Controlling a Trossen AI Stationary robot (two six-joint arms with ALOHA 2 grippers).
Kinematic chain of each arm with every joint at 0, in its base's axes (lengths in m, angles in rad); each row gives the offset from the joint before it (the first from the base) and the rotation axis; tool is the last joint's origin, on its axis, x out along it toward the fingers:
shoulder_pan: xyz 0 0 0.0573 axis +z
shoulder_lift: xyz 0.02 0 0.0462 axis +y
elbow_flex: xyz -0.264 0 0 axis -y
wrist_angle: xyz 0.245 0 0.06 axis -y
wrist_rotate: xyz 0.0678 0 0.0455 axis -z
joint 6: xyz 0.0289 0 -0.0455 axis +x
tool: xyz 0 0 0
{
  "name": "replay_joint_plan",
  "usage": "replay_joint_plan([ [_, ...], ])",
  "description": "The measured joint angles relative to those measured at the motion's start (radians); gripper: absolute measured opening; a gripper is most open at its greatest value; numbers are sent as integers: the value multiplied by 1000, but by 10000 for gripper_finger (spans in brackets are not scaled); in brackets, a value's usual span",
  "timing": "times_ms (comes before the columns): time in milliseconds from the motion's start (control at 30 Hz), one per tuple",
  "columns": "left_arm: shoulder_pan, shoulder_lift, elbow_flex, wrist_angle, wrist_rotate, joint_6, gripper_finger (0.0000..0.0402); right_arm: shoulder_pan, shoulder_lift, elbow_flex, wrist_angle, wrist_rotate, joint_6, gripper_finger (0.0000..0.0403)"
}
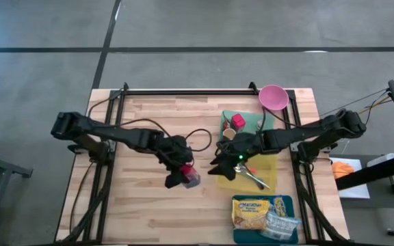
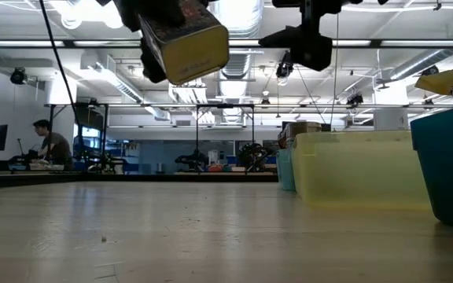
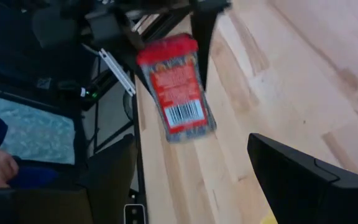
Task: Pick & Place Food Item
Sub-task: Put the red seasoning can into the green bin
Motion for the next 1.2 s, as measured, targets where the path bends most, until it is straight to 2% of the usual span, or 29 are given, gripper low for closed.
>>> replay_joint_plan([
  [467, 39, 76, 111, 19, 39, 16, 196, 0, 30, 21, -7, 15, -99, 302],
  [733, 41, 89, 147, 1, 56, -1, 196, 10, 168, 159, -31, 19, -183, 302],
  [933, 41, 85, 141, -19, 54, -13, 196, 11, 214, 233, -52, 21, -217, 299],
  [1033, 41, 84, 145, -27, 57, -16, 196, 11, 229, 239, -70, 0, -219, 277],
  [1200, 41, 78, 145, -26, 79, -15, 196, 14, 229, 240, -66, -22, -218, 198],
])
